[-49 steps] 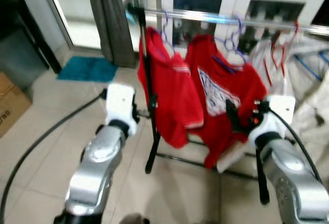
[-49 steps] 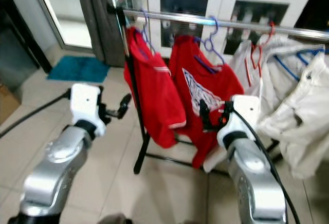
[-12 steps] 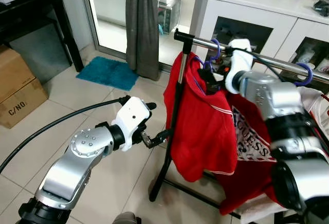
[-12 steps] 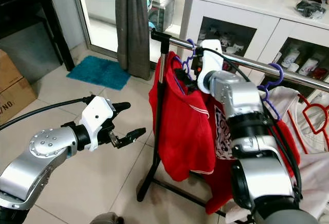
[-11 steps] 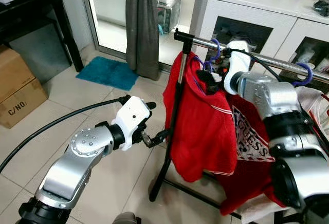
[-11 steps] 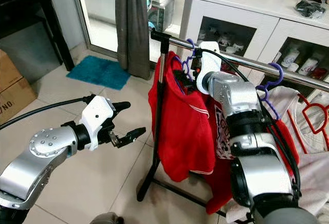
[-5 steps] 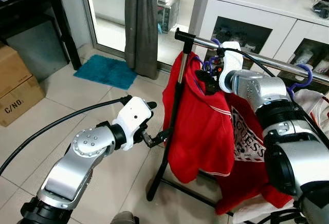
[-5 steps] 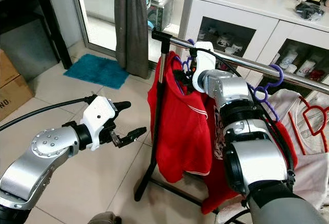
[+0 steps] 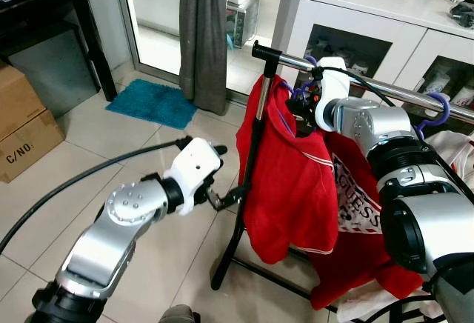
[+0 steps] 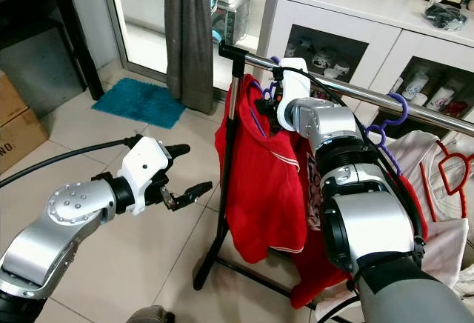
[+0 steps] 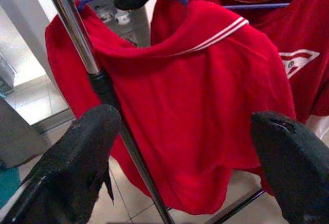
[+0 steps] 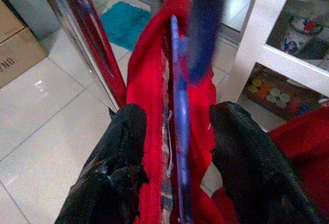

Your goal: Hang hanger

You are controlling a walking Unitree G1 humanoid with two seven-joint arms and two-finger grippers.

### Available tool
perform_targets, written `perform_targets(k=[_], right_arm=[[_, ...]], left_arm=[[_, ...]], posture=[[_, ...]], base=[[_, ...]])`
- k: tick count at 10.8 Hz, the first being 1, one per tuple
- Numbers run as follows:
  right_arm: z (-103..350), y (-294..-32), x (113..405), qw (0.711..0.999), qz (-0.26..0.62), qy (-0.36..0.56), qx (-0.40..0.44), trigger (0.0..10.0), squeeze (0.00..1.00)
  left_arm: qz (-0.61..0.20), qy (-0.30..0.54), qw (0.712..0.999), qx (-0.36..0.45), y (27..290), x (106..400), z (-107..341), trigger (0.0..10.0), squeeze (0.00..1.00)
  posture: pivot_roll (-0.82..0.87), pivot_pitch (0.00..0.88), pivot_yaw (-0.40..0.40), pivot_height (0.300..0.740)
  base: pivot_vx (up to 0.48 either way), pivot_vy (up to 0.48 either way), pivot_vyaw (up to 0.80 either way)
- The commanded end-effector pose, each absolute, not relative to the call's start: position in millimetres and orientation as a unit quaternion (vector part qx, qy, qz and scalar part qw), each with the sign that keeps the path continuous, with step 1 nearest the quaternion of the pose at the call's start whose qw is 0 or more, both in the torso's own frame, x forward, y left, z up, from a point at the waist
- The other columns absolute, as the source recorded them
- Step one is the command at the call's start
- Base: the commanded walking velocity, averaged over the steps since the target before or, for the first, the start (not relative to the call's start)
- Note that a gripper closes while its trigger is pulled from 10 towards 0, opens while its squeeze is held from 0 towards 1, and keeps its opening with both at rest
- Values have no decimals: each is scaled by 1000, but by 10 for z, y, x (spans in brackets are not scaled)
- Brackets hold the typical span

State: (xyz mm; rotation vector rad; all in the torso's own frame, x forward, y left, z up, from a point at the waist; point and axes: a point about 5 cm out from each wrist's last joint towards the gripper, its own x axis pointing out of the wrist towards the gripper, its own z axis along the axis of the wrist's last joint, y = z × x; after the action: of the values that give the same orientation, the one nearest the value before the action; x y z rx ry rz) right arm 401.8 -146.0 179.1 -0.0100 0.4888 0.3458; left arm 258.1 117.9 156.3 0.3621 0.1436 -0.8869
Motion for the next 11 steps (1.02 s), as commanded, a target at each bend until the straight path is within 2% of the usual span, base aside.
perform_targets(k=[1,11], right_arm=[[1854,-1505,4044,959,162,231,-8,0,0],[1789,-1500,4049,960,156,231,-10,0,0]], left_arm=[[-430,69,882,178,1161,2587,1555,10000,0],[-430,67,881,183,1156,2615,1552,10000,0]], posture=[[134,0,-87,740],[136,0,-84,740]], base=[[0,0,0],[0,0,0]])
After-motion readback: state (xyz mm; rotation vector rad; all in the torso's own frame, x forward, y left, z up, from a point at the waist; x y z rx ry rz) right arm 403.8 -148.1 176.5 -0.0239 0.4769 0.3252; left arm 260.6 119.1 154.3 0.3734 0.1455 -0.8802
